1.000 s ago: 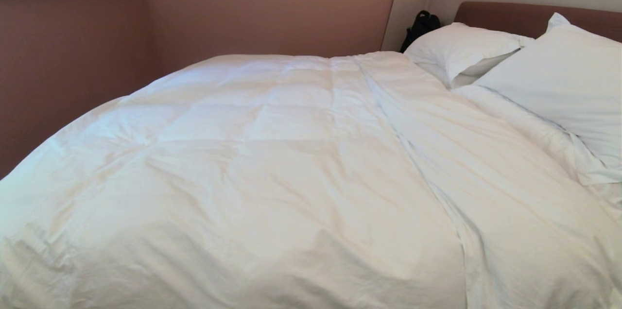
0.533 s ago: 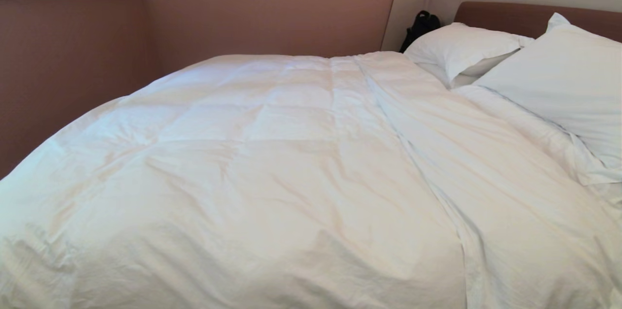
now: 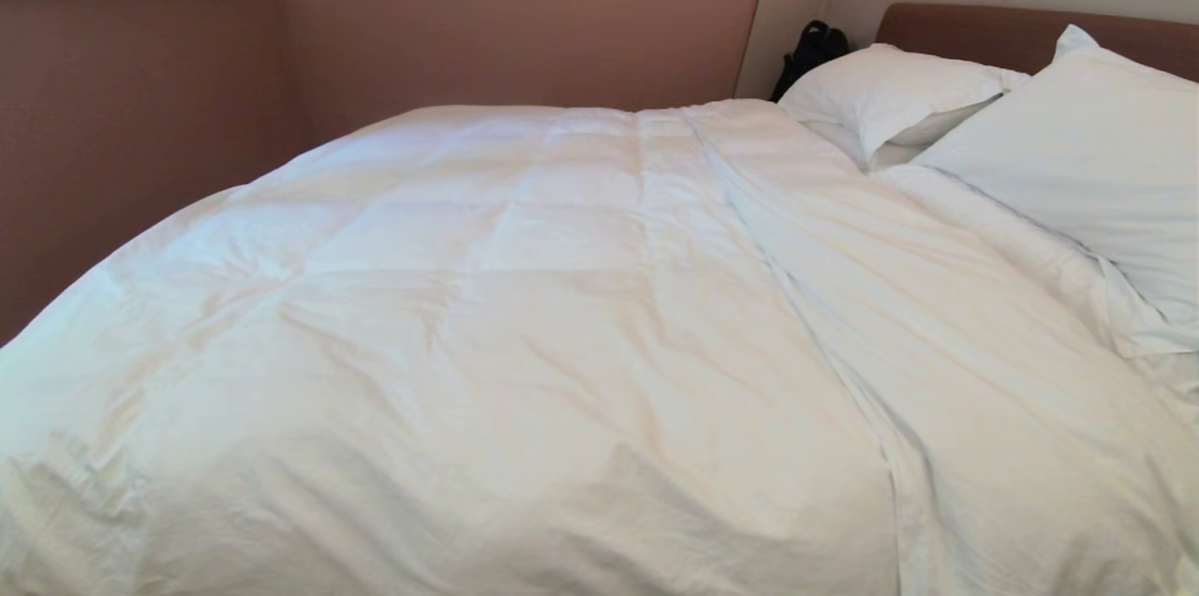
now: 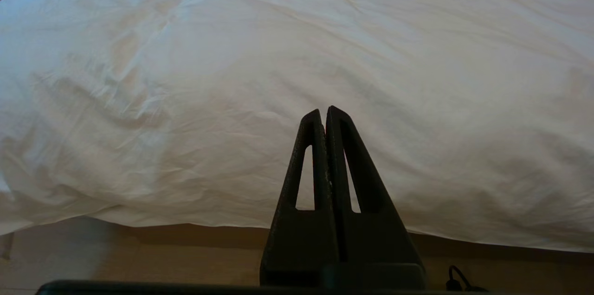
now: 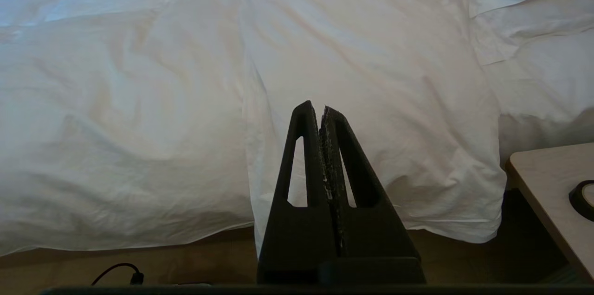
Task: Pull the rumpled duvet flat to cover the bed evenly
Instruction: Flatten the corners of the folded blanket
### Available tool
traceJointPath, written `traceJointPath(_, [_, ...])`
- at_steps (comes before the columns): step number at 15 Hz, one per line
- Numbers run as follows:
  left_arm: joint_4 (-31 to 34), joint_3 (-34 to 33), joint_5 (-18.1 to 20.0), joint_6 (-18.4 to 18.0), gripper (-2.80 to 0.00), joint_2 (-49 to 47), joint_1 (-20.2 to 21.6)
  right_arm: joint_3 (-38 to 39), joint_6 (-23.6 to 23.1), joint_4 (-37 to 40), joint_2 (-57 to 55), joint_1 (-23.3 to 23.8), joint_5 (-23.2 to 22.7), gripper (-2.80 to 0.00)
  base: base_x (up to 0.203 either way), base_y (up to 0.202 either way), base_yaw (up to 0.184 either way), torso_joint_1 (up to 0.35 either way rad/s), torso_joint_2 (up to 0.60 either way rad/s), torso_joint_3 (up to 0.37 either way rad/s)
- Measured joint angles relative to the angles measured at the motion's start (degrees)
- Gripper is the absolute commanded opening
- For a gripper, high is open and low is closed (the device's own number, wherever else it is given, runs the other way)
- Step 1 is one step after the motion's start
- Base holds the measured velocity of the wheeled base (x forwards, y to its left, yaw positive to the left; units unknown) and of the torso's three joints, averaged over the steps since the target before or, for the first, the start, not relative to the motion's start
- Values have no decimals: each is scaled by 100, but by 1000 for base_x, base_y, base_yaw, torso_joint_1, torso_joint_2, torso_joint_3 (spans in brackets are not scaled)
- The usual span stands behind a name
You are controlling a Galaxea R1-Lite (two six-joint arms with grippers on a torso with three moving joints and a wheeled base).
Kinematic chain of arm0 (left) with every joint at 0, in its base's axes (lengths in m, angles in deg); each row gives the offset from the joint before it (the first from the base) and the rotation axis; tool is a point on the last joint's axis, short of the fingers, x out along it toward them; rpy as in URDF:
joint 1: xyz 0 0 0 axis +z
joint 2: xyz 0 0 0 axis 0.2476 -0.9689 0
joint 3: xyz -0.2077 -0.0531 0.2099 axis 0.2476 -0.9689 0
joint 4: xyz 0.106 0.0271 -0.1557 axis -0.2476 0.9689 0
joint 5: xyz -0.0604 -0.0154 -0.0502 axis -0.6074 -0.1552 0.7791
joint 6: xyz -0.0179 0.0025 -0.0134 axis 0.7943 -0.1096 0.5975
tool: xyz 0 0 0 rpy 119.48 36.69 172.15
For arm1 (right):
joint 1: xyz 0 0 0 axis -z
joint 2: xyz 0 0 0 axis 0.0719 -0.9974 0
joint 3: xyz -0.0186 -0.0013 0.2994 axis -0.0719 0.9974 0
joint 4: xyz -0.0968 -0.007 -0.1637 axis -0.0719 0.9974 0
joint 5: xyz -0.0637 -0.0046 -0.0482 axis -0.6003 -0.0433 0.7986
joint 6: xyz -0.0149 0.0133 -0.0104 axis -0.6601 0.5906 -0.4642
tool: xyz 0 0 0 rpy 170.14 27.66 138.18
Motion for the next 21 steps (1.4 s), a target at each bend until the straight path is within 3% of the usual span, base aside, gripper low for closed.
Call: traceJointPath(21, [4,0,-4,-2,-280,0,0,452,-334,-38,951,37,-21,-280,0,0,0,0,0,0])
